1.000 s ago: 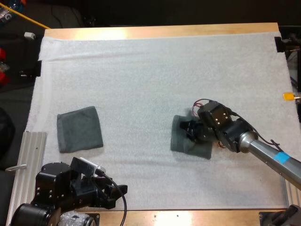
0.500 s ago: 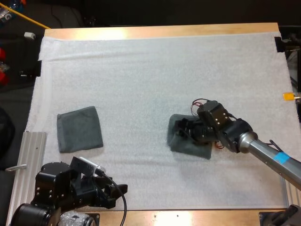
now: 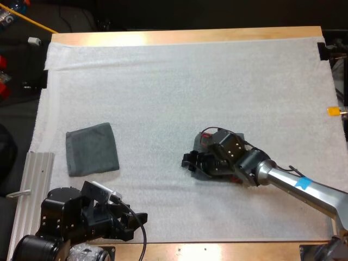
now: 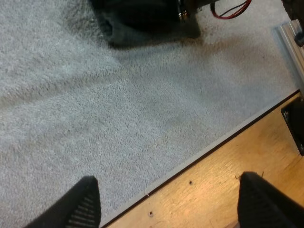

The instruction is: Pick towel from pile, fold and stack

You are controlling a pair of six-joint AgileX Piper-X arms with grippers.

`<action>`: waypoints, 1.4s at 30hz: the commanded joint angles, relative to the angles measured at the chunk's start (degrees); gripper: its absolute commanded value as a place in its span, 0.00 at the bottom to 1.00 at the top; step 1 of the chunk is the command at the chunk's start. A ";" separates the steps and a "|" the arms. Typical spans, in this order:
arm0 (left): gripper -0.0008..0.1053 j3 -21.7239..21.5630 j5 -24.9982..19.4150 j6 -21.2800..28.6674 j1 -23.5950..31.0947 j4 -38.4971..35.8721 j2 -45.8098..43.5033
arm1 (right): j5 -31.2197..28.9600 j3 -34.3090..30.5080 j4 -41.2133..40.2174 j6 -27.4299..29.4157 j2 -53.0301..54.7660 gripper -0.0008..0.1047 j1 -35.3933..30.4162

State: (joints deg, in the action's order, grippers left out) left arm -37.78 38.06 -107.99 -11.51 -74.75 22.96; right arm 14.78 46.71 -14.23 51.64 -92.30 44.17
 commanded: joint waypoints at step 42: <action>0.57 -0.46 0.14 0.30 -0.32 0.89 -0.26 | -9.79 0.44 -46.75 11.13 58.74 0.65 0.04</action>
State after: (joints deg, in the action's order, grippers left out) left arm -37.78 38.06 -107.99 -11.51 -74.32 22.96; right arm 5.27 46.71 -59.99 62.51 -34.19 44.17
